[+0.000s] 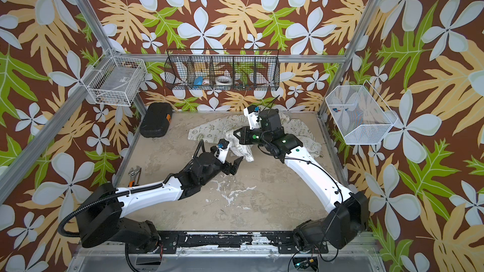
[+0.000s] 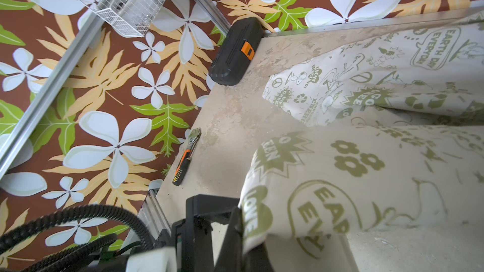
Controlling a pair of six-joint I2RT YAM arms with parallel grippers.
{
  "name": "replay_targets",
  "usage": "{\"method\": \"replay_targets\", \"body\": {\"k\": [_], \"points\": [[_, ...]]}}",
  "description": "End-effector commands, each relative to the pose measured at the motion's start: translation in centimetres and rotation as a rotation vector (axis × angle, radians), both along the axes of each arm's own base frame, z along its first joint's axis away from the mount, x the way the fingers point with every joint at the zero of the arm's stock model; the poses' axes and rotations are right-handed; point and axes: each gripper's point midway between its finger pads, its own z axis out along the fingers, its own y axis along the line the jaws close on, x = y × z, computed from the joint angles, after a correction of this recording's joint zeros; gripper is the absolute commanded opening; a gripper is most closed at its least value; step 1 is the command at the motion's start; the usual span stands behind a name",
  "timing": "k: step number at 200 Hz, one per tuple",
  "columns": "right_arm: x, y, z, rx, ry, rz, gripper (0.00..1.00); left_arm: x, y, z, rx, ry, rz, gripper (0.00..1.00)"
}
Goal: Unzip the jacket
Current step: Flatten out the jacket at the center of the board.
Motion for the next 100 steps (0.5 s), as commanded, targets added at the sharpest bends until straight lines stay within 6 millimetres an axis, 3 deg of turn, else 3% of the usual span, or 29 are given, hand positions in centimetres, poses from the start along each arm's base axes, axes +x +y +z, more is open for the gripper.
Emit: {"method": "replay_targets", "body": {"k": [1,13,33,39,85,100], "points": [[-0.8,0.3,1.8,0.044,-0.03,0.028,0.0,1.1,-0.2,2.2,-0.081,-0.031,0.05,0.84],[-0.9,0.2,1.8,0.044,-0.031,0.03,0.0,0.8,-1.1,2.4,-0.108,-0.023,0.003,0.83],[-0.8,0.0,1.1,0.023,-0.024,0.02,0.0,-1.0,-2.8,2.5,-0.156,-0.017,-0.138,0.91],[-0.7,-0.1,0.9,0.012,-0.022,0.012,0.0,-1.6,-2.7,2.2,-0.169,-0.017,-0.165,0.99],[0.6,-0.9,-0.6,-0.007,0.015,-0.077,0.0,-5.5,0.9,-0.4,-0.102,-0.108,-0.138,1.0],[1.0,-0.8,-0.8,0.02,0.041,-0.101,0.0,-6.1,1.7,-0.3,-0.129,-0.121,-0.108,1.0]]}}
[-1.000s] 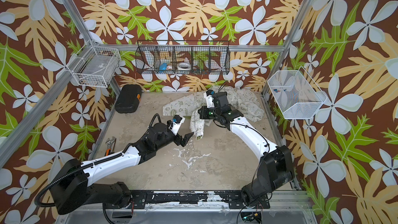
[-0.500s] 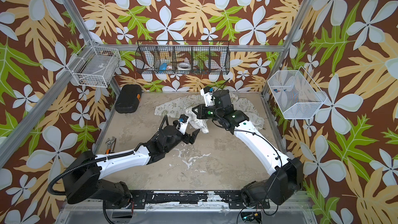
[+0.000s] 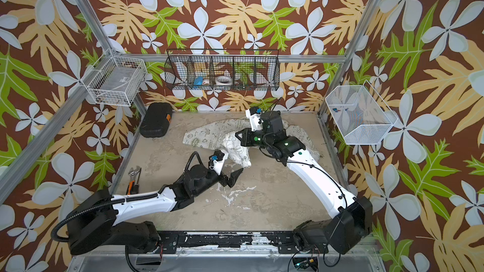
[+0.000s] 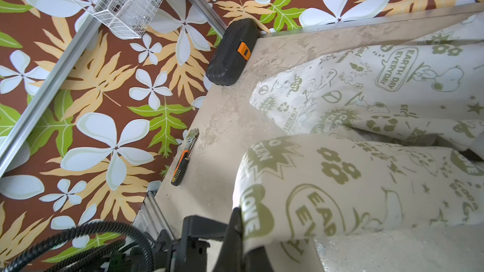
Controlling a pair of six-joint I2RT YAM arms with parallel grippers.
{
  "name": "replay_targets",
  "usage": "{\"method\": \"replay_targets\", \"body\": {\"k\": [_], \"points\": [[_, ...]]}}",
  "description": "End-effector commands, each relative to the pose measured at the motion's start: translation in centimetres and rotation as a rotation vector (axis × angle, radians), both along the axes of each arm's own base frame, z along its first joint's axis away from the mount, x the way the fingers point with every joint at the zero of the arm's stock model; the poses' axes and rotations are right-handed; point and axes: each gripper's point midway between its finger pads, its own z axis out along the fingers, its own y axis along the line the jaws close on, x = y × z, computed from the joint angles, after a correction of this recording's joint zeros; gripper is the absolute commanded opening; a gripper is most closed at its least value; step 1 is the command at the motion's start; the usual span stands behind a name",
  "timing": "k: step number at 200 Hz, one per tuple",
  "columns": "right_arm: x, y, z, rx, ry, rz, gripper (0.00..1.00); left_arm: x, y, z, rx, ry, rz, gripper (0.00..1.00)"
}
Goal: Unzip the jacket
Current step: Flatten out the jacket at the center of the board.
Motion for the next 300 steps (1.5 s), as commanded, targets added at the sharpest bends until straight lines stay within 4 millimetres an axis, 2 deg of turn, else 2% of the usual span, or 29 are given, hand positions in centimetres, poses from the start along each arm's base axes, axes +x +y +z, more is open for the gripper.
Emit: {"method": "replay_targets", "body": {"k": [1,14,31,83,129,169,193,217,226,237,240,246,252,268,284,297,300], "points": [[1.2,-0.1,0.2,0.036,0.012,-0.063,0.0,-0.2,1.3,1.7,-0.059,-0.083,0.062,1.0],[1.5,-0.2,0.2,0.063,0.033,-0.096,0.0,-0.6,1.6,2.4,-0.104,-0.109,0.091,1.0],[1.8,-0.3,0.3,0.103,0.057,-0.136,0.0,-1.0,1.0,3.0,-0.101,-0.154,0.117,1.0],[2.1,-1.4,1.4,0.173,0.078,-0.236,0.0,-1.3,-0.8,2.3,-0.049,-0.258,0.226,1.0],[1.8,-1.3,1.3,0.218,0.112,-0.247,0.0,0.6,-1.2,2.8,-0.035,-0.3,0.501,1.0],[1.6,-1.2,1.0,0.225,0.126,-0.239,0.0,1.6,-0.6,4.5,-0.031,-0.367,0.706,0.99],[1.5,-1.3,1.1,0.223,0.124,-0.239,0.0,1.8,-0.4,5.1,-0.029,-0.357,0.74,0.67],[1.3,-1.1,1.3,0.224,0.119,-0.223,0.0,2.8,-1.3,5.1,-0.028,-0.301,0.663,0.48],[1.3,-1.1,1.2,0.22,0.117,-0.221,0.0,3.4,-1.6,4.9,-0.03,-0.259,0.606,0.32],[1.2,-1.3,1.2,0.212,0.112,-0.217,0.0,4.5,-1.7,4.7,-0.06,-0.18,0.539,0.04],[1.2,-1.4,1.3,0.209,0.107,-0.214,0.0,4.9,-1.5,4.7,-0.067,-0.159,0.528,0.0],[1.1,-1.6,1.3,0.201,0.097,-0.207,0.0,5.6,-1.3,4.6,-0.07,-0.123,0.5,0.0],[1.2,-2.0,1.4,0.189,0.083,-0.203,0.08,6.1,-1.1,4.5,-0.058,-0.095,0.477,0.0],[1.7,-4.3,1.2,0.132,0.045,-0.222,0.35,7.1,0.2,5.0,0.006,-0.086,0.437,0.0],[2.6,-8.2,0.3,0.066,0.023,-0.299,0.56,8.2,2.1,6.7,0.062,-0.1,0.435,0.0],[3.0,-11.9,-1.2,0.013,0.013,-0.386,0.83,9.4,4.4,9.1,0.059,-0.112,0.461,0.0],[3.0,-12.6,-1.3,0.001,0.006,-0.405,0.86,9.8,5.0,9.8,0.054,-0.115,0.47,0.0]]}}
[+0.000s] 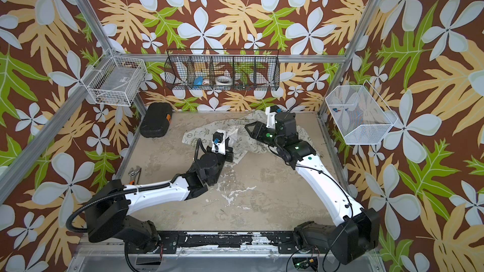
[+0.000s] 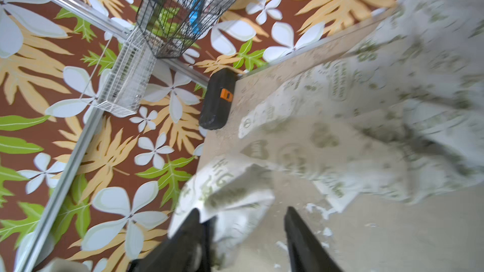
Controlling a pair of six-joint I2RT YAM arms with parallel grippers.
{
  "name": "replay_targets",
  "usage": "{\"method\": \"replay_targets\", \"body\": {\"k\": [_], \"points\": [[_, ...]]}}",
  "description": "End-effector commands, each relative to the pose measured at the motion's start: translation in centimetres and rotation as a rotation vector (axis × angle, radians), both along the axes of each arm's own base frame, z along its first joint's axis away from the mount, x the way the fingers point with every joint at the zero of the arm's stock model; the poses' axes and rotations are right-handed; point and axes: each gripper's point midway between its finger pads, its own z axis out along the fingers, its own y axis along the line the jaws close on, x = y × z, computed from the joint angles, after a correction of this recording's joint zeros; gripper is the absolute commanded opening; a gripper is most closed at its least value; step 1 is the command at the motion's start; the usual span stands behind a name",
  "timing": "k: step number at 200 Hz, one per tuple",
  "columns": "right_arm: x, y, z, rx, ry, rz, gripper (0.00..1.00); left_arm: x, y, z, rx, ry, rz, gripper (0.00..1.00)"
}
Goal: Unzip the jacket
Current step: Flatten out the jacket at the center of the board.
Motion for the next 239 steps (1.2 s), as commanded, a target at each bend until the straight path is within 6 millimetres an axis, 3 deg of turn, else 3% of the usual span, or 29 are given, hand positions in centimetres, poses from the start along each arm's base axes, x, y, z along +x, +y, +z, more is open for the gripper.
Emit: {"method": "replay_targets", "body": {"k": [1,16,53,79,98,133,162,181,195,213,224,239], "points": [[0.2,-4.8,-2.6,-0.14,-0.003,-0.087,0.88,1.1,1.9,1.1,0.054,0.065,-0.052,0.0],[0.1,-7.9,-4.9,-0.191,0.015,-0.169,1.0,2.7,4.3,5.4,0.033,0.022,-0.018,0.0],[-1.2,-11.1,-13.0,-0.255,0.179,-0.299,1.0,4.5,6.7,16.7,0.114,-0.134,0.093,0.0],[-2.0,-15.0,-18.8,-0.196,0.33,-0.466,1.0,4.8,7.9,20.5,0.116,-0.194,0.141,0.0],[-2.4,-15.9,-22.0,-0.088,0.394,-0.511,1.0,5.1,8.7,20.8,0.108,-0.191,0.168,0.0],[-3.2,-14.1,-26.2,-0.002,0.492,-0.457,0.99,5.5,9.2,19.2,0.099,-0.157,0.182,0.0],[-4.4,-14.2,-28.0,-0.061,0.518,-0.458,0.99,6.0,10.4,18.5,0.088,-0.141,0.208,0.0],[-4.0,-14.5,-28.5,-0.089,0.492,-0.461,0.93,6.4,11.4,18.1,0.069,-0.13,0.222,0.0],[-3.2,-15.0,-29.1,-0.14,0.482,-0.462,0.76,6.7,12.1,17.4,0.057,-0.118,0.233,0.0],[-1.5,-15.3,-29.0,-0.193,0.483,-0.438,0.28,7.3,13.2,16.1,0.064,-0.097,0.257,0.0],[0.1,-15.0,-27.3,-0.194,0.442,-0.408,0.0,7.6,13.9,15.5,0.071,-0.087,0.275,0.0],[2.2,-14.5,-23.1,-0.178,0.356,-0.379,0.0,7.8,15.1,15.5,0.069,-0.087,0.303,0.0]]}}
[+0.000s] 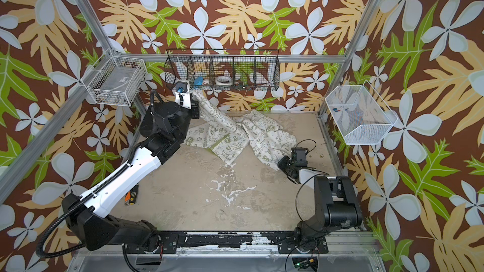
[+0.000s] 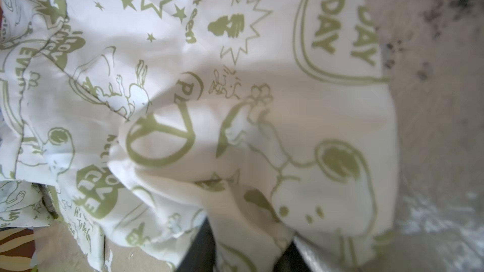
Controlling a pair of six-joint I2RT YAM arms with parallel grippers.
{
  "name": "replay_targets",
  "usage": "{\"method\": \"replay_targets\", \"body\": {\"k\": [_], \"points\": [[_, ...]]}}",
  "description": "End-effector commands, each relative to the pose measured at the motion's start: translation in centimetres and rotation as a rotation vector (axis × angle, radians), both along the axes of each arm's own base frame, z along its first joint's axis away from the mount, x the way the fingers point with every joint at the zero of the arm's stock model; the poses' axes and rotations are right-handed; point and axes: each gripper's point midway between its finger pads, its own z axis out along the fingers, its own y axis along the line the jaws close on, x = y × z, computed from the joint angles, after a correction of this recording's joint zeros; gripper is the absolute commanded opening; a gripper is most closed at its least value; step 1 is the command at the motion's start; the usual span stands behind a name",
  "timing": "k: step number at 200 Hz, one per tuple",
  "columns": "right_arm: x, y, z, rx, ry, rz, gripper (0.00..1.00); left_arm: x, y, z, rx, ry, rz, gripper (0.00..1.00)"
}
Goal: Unzip the jacket
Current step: Flatten out the jacket at the center of the board.
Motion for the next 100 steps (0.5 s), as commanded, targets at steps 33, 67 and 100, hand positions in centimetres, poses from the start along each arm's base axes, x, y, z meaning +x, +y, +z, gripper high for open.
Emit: {"method": "replay_targets", "body": {"k": [33,67,100], "points": [[5.1,0.1,22.0,-0.117,-0.424,0.102,0.0,-4.8,5.8,7.2,-0.174,-0.271,0.111,0.0],[-0.5,-2.7,42.1,-0.286,-0.827,-0.029,0.0,-9.0,7.8,13.7,-0.156,-0.38,0.116,0.0],[-13.4,-8.4,56.2,-0.562,-1.097,-0.37,0.0,-14.6,8.4,18.8,-0.153,-0.489,-0.018,0.0]]}}
